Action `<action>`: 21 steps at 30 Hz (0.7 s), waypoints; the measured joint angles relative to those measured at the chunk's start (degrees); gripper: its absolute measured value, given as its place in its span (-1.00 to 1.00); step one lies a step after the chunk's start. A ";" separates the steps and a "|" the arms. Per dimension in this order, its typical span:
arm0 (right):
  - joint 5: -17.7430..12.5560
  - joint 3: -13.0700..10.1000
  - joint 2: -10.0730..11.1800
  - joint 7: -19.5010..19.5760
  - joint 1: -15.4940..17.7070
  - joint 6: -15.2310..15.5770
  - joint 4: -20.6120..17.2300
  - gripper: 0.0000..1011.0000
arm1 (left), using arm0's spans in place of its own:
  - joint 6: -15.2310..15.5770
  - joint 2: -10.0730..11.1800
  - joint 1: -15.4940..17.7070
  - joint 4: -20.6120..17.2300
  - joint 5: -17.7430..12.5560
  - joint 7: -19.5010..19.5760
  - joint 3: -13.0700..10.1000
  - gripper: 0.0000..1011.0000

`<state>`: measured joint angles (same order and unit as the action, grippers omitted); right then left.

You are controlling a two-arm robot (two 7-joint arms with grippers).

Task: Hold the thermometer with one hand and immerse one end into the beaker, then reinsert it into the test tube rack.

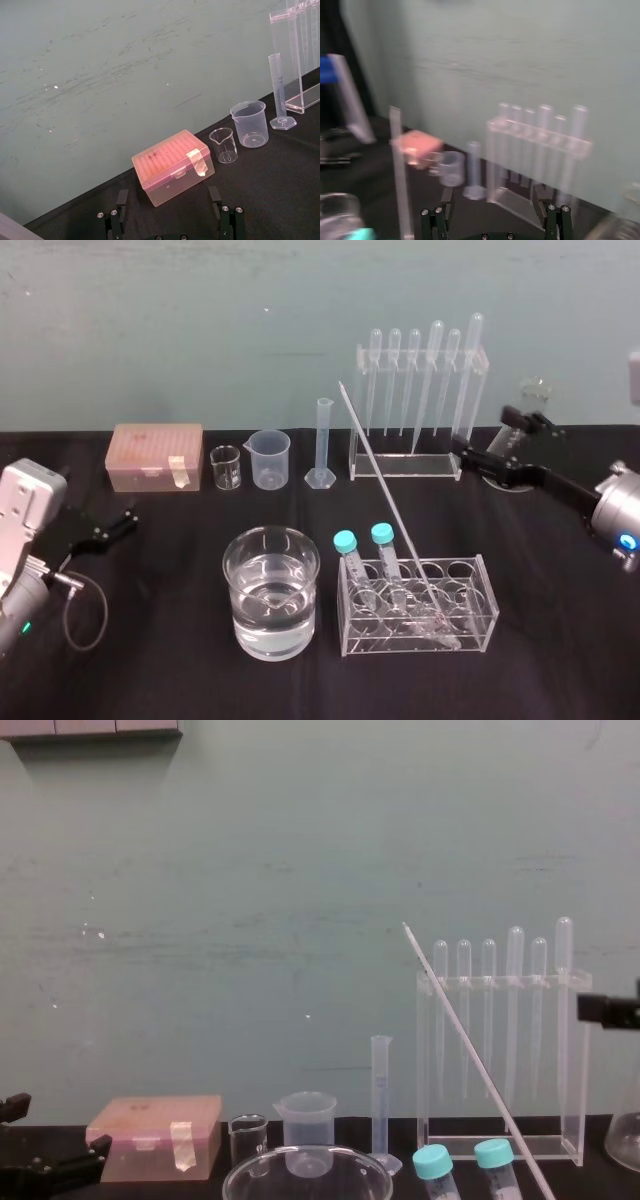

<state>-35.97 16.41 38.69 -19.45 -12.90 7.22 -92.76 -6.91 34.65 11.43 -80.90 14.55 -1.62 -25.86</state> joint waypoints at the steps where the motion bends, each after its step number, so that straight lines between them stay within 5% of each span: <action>1: -1.33 -0.14 0.41 -1.99 -0.32 1.70 -1.17 0.98 | 0.00 0.00 0.00 0.00 0.00 0.00 0.00 0.99; 10: -4.69 3.06 1.29 -10.04 -3.85 5.23 -3.62 0.98 | 0.00 0.00 0.00 0.00 0.00 0.00 0.00 0.99; 21: -0.15 10.91 -2.46 -11.10 -11.11 6.10 1.84 0.98 | 0.00 0.00 0.00 0.00 0.00 0.00 0.00 0.99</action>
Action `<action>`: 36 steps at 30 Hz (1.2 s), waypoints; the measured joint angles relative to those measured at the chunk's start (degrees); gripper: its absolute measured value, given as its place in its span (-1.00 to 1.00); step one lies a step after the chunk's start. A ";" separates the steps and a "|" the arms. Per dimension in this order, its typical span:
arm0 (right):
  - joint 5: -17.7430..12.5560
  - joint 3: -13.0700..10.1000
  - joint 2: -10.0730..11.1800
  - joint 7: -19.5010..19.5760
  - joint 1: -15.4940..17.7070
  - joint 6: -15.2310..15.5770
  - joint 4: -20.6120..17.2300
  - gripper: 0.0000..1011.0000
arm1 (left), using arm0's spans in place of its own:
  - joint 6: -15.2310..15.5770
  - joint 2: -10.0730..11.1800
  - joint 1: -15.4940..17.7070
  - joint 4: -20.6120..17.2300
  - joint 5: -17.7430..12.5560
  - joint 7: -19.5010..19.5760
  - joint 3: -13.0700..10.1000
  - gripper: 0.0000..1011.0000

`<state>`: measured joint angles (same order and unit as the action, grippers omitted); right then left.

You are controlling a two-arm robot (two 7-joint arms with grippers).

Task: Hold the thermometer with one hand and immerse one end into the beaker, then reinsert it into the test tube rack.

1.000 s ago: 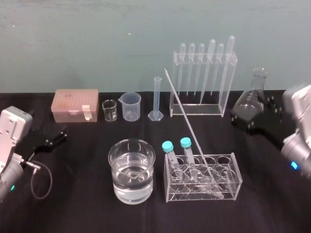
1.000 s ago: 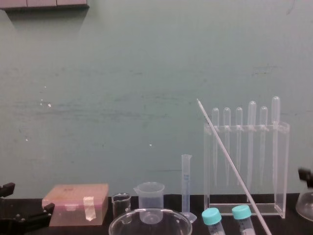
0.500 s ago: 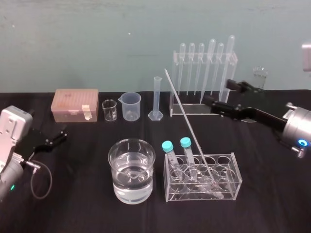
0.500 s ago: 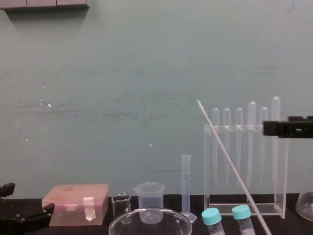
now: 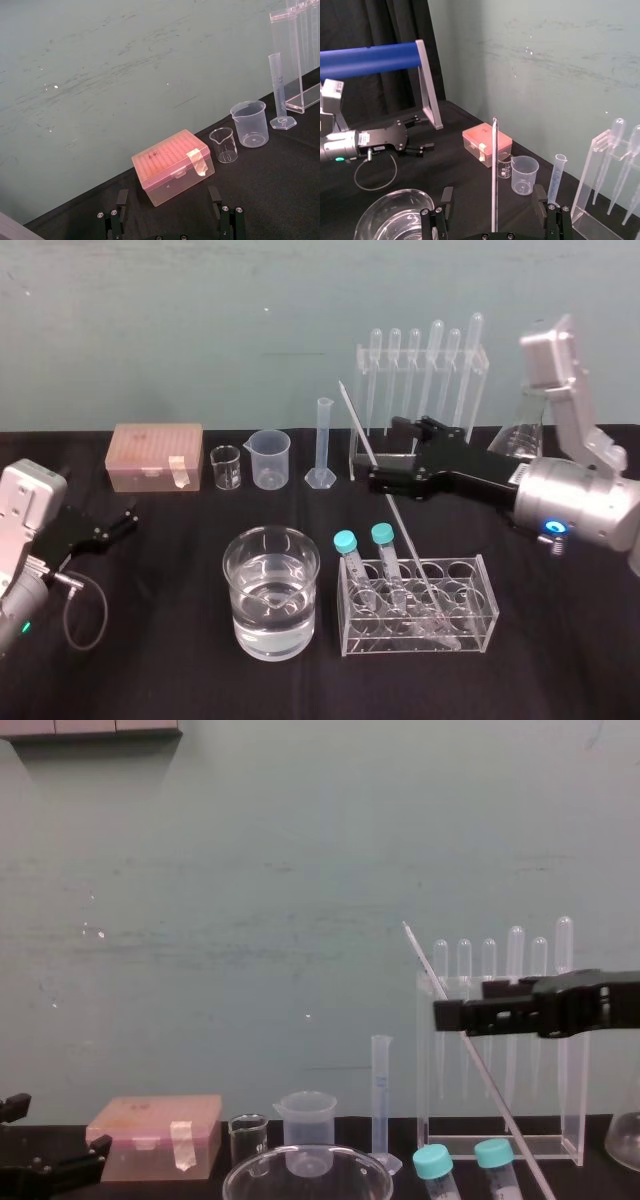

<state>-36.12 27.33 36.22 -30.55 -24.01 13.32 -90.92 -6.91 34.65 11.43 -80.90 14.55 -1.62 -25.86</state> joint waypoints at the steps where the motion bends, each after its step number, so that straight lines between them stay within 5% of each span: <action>1: 0.41 0.62 -0.55 -0.01 -0.72 0.12 0.78 0.98 | 0.00 0.00 0.00 0.00 0.00 0.00 0.00 0.99; 12: 2.17 2.86 -3.11 0.26 -2.98 0.53 3.49 0.98 | 0.00 0.00 0.00 0.00 0.00 0.00 0.00 0.99; 23: 2.35 2.91 -3.17 0.38 -3.03 0.54 3.53 0.97 | 0.00 0.00 0.00 0.00 0.00 0.00 0.00 0.99; 36: 2.19 2.79 -3.10 0.37 -2.94 0.53 3.43 0.32 | 0.00 0.00 0.00 0.00 0.00 0.00 0.00 0.99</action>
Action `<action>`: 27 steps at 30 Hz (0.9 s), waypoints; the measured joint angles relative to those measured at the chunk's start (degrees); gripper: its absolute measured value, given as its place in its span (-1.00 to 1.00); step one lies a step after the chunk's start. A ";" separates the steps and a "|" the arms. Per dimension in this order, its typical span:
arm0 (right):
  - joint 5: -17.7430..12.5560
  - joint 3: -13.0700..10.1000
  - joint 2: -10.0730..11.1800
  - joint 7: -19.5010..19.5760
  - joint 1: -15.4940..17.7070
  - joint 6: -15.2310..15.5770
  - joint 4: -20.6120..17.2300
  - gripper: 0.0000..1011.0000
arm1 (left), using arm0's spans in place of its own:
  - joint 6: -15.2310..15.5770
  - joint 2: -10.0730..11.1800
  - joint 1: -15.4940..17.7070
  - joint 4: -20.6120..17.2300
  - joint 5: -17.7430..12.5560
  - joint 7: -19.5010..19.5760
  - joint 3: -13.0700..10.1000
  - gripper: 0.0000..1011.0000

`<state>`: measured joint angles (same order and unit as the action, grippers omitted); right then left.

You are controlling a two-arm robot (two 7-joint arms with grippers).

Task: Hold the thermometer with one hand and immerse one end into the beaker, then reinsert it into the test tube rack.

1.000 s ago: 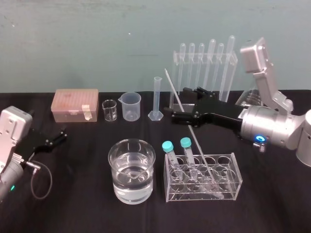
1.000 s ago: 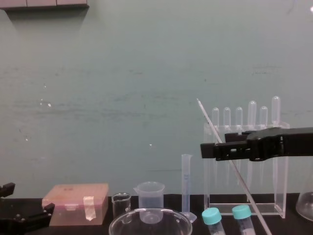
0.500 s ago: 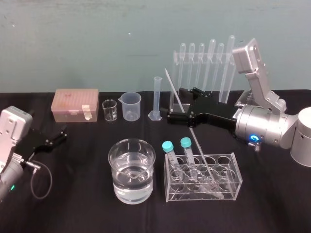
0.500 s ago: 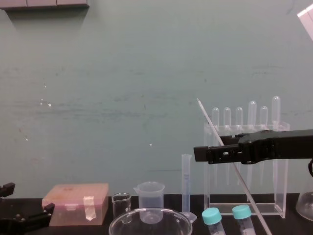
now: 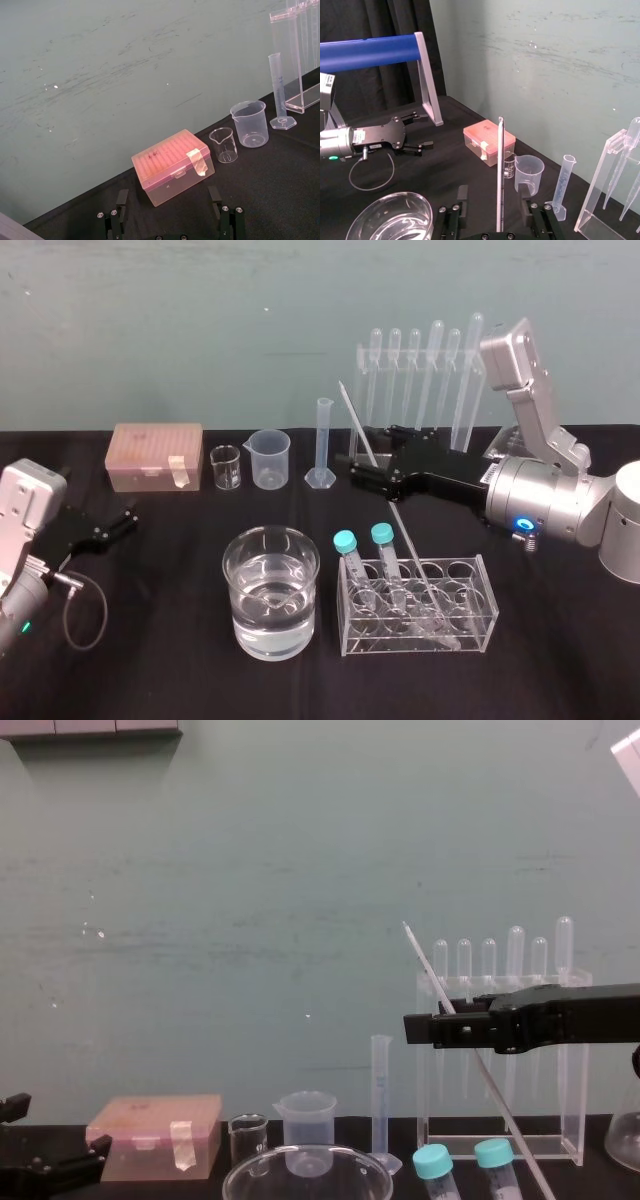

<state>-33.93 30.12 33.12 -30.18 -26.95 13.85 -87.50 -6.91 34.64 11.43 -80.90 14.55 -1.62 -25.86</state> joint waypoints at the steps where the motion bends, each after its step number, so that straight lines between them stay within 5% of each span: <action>1: -0.01 -0.01 0.01 0.00 0.01 0.00 -0.01 0.29 | 0.00 0.00 0.00 0.00 0.00 0.00 0.00 0.99; 18: -0.11 -0.06 0.05 0.00 0.07 0.00 -0.06 -0.82 | 0.00 0.00 0.00 0.00 0.00 0.00 0.00 0.99; 27: -0.11 -0.06 0.05 0.00 0.07 0.00 -0.06 -0.90 | 0.00 0.00 0.00 0.00 0.00 0.00 0.00 0.99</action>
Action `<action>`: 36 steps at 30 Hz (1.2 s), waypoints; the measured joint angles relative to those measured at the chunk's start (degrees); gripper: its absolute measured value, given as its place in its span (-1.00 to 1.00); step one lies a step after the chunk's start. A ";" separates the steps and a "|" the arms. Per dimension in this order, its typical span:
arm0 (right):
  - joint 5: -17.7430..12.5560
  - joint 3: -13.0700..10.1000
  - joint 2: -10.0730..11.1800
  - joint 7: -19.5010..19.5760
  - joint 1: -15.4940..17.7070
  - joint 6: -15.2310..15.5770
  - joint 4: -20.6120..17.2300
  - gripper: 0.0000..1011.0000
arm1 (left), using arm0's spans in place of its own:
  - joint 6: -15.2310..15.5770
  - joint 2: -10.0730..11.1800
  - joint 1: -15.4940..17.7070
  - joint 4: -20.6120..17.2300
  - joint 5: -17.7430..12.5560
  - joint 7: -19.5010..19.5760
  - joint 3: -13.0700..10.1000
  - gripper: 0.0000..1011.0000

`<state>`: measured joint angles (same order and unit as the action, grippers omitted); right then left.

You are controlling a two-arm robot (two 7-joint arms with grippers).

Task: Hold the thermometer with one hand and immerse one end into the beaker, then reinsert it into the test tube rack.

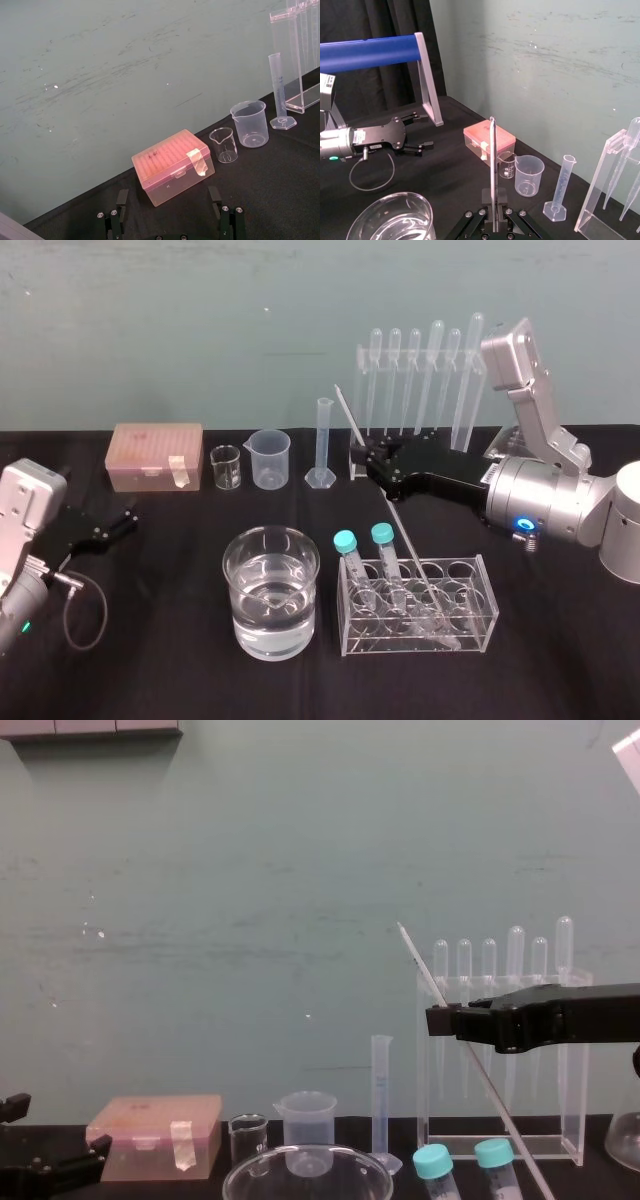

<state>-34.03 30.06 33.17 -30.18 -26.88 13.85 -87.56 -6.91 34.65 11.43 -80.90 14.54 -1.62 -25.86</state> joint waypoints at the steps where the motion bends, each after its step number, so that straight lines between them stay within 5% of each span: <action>1: 0.00 0.00 0.00 0.00 0.00 0.00 0.00 -0.90 | 0.00 0.00 0.00 0.00 0.01 0.00 0.00 0.99; 5: -0.32 -0.43 -0.11 0.13 0.46 -0.59 -0.10 -0.90 | 0.00 0.00 0.00 0.00 0.00 0.00 0.00 0.99; 13: -3.13 -4.49 -0.42 0.38 4.81 -7.70 -2.24 -0.90 | 0.00 0.00 0.00 0.00 0.00 0.00 0.00 0.99; 18: -4.76 -8.77 0.97 0.70 9.38 -13.20 -5.79 -0.90 | 0.00 0.00 0.00 0.00 0.00 0.00 0.00 0.99; 26: -10.30 -14.37 1.61 -0.22 13.96 -16.24 -8.70 -0.90 | 0.00 0.00 0.00 0.00 0.00 0.00 0.00 0.99; 31: -13.29 -15.91 1.74 -2.10 13.21 -16.41 -9.19 -0.90 | 0.00 0.00 0.00 0.00 0.00 0.00 0.00 0.99; 36: -14.89 -15.54 1.73 -4.28 7.76 -15.87 -8.44 -0.90 | 0.00 0.00 0.00 0.00 0.00 0.00 0.00 0.99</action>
<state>-48.92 14.52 34.90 -34.46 -19.12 -2.02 -96.00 -6.91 34.65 11.43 -80.90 14.55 -1.62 -25.86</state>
